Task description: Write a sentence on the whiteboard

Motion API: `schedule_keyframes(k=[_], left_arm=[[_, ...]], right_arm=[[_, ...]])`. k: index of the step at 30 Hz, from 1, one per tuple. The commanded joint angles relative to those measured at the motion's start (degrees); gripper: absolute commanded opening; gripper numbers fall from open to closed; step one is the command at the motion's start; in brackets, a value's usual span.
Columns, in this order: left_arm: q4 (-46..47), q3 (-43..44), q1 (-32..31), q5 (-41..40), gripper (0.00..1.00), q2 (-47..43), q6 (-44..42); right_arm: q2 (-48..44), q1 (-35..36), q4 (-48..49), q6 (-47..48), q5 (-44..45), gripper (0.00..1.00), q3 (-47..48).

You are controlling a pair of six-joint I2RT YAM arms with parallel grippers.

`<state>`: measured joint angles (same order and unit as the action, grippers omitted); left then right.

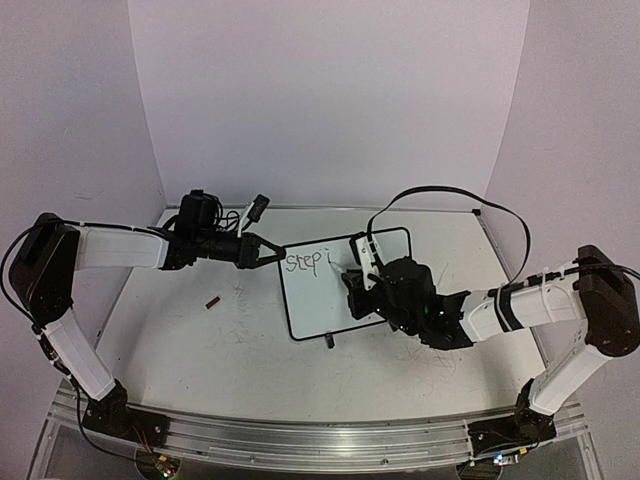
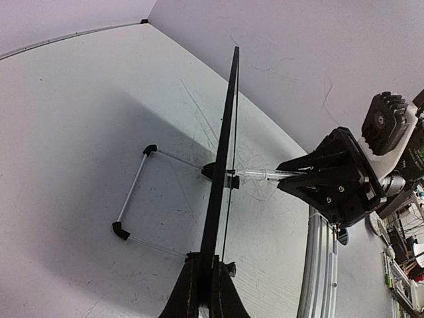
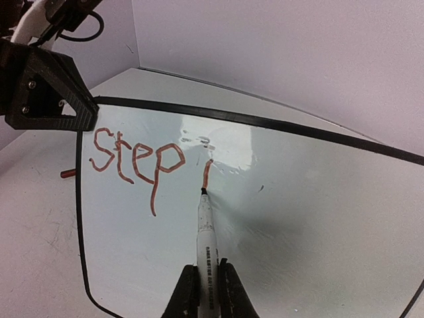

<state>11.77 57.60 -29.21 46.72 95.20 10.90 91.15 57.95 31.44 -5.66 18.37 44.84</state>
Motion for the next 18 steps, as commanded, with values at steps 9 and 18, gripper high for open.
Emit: schedule_keyframes(k=[9,18], left_arm=[[0.01,0.27,0.21,-1.81,0.0,-2.69,-1.73],[-0.08,0.3,0.21,-1.81,0.0,-2.62,-1.76]], right_arm=[[-1.15,0.43,-2.02,-0.84,0.05,0.0,-0.63],[-0.96,0.57,-2.09,-0.84,0.14,0.0,-0.45]])
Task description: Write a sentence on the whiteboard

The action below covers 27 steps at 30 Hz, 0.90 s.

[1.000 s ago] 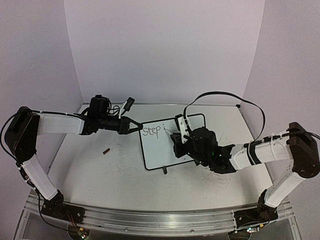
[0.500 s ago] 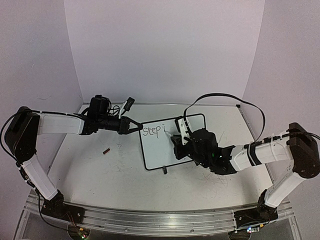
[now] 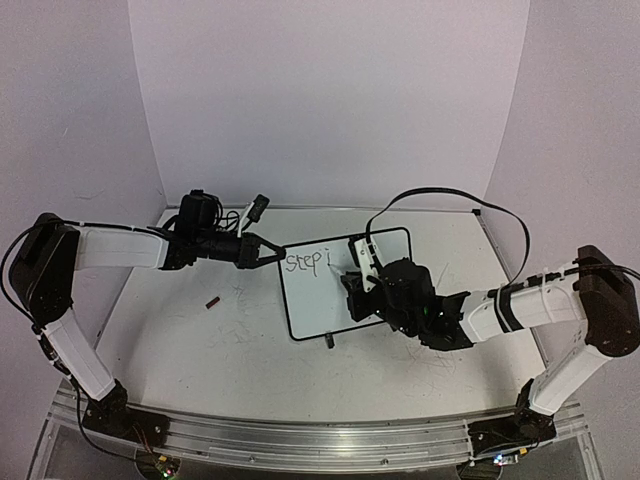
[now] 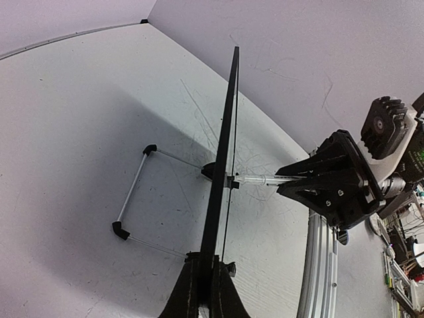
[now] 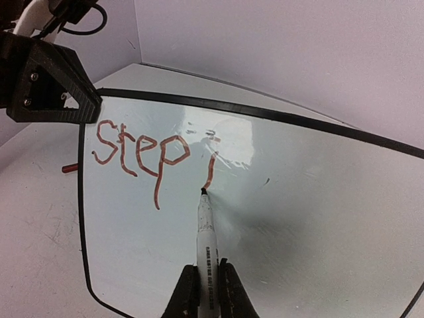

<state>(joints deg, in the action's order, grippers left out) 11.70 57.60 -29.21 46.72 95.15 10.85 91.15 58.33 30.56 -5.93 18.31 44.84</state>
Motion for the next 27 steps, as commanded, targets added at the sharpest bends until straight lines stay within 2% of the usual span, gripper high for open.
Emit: schedule_keyframes(k=[1,8,27], left_arm=[[-0.01,0.29,0.2,-1.81,0.0,-2.65,-1.71],[-0.01,0.32,0.21,-1.96,0.0,-2.75,-1.8],[-0.28,0.38,0.21,-1.78,0.0,-2.66,-1.98]], right_arm=[[-1.04,0.19,-1.23,-0.57,0.21,0.0,-0.45],[-3.59,0.15,1.43,1.43,0.46,0.0,0.39],[-1.85,-0.67,2.34,3.03,2.66,0.0,3.24]])
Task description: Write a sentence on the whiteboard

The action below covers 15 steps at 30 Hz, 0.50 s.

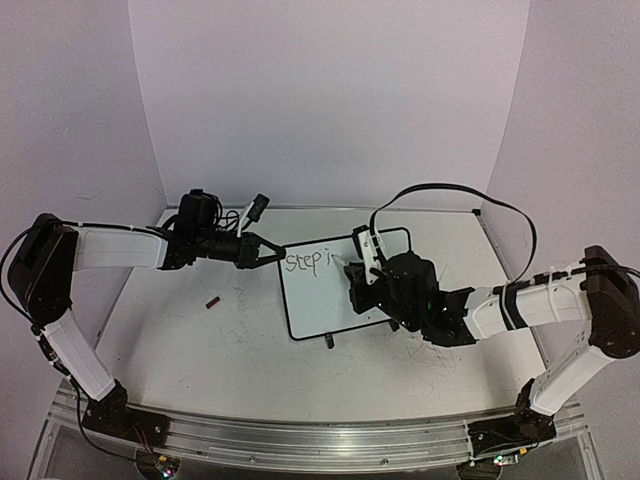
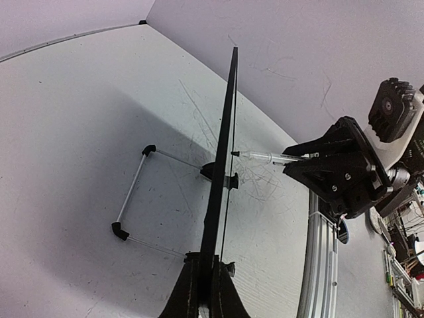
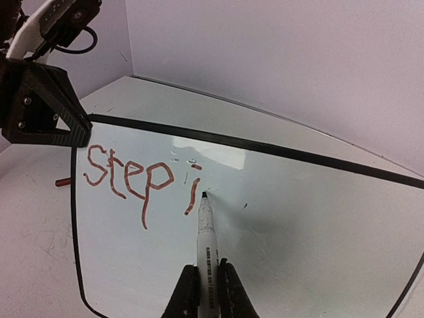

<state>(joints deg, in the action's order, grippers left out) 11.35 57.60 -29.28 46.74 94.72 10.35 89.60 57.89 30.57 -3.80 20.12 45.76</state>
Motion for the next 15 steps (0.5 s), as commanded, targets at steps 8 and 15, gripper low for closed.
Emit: schedule_keyframes(k=[8,15], left_arm=[[0.0,0.44,0.27,-1.63,0.0,-2.14,-1.47],[-0.16,0.45,0.27,-1.61,0.0,-2.33,-1.47]], right_arm=[[1.11,-0.66,2.39,0.81,1.06,0.0,2.76],[1.56,-0.68,1.6,0.13,1.13,0.0,2.76]])
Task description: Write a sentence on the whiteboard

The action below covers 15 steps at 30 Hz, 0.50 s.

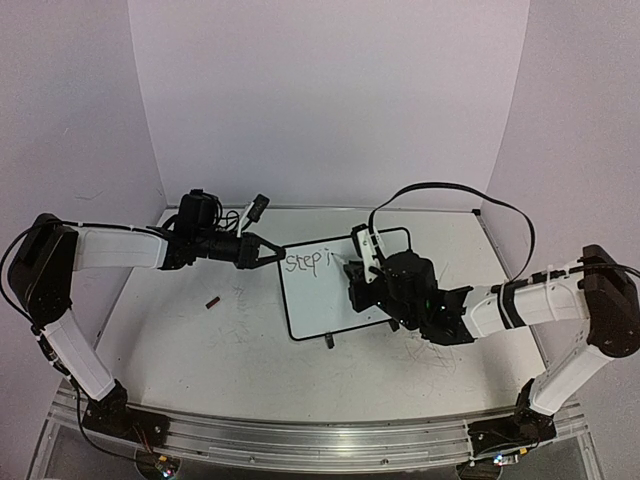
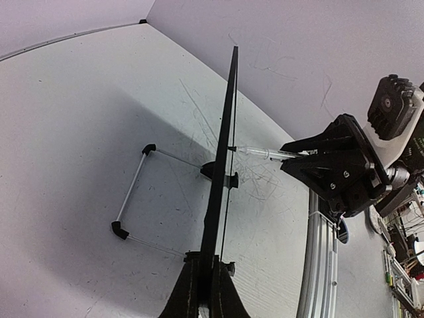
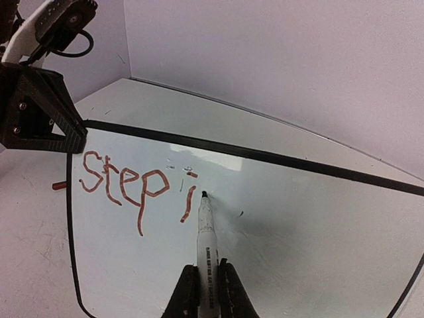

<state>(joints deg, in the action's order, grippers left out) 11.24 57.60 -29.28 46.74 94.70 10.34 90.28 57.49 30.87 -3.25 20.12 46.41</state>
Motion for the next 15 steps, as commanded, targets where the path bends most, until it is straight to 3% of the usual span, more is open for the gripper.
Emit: schedule_keyframes(k=[1,15], left_arm=[[-0.04,0.43,0.27,-1.62,0.0,-2.32,-1.46],[-0.35,0.43,0.27,-1.83,0.0,-2.32,-1.71]], right_arm=[[0.86,-0.3,1.08,-0.61,1.2,0.0,1.96],[-0.59,-0.22,-1.13,-3.15,-0.51,0.0,-1.34]])
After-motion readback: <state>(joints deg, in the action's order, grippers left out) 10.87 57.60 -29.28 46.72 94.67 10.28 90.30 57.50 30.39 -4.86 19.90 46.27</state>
